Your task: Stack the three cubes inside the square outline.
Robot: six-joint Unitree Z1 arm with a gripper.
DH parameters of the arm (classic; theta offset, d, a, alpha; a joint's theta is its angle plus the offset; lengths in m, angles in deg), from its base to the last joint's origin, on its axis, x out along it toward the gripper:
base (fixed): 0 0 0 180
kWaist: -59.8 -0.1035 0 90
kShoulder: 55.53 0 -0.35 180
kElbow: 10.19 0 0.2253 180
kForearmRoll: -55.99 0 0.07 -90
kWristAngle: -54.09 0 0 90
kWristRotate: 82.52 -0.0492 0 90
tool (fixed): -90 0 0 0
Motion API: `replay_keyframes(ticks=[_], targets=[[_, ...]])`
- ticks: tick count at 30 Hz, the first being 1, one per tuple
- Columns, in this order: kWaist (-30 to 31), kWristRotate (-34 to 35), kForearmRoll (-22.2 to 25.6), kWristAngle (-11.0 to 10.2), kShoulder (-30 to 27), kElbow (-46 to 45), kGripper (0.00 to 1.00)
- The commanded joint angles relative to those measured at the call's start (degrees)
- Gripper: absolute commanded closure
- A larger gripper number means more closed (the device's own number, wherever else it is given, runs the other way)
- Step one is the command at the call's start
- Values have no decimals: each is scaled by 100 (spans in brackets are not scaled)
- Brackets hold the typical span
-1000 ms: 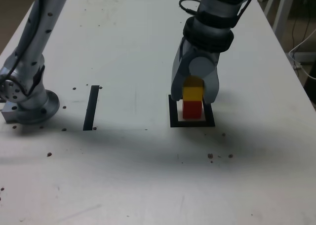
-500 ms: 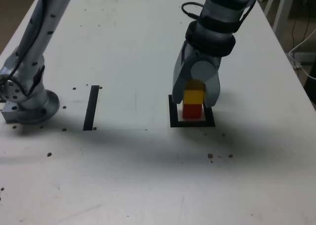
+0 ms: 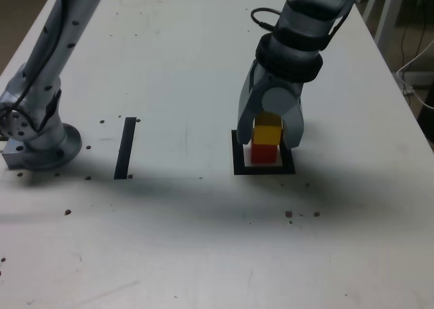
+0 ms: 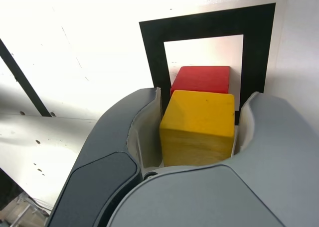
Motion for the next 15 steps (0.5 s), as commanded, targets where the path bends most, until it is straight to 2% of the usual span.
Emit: replay_keyframes(ticks=[1, 7, 15], targets=[[-13, -12, 4, -27, 11, -20, 1], [-51, -8, 14, -189, -163, -137, 1], [-241, 11, 90, -714, -767, -397, 1]])
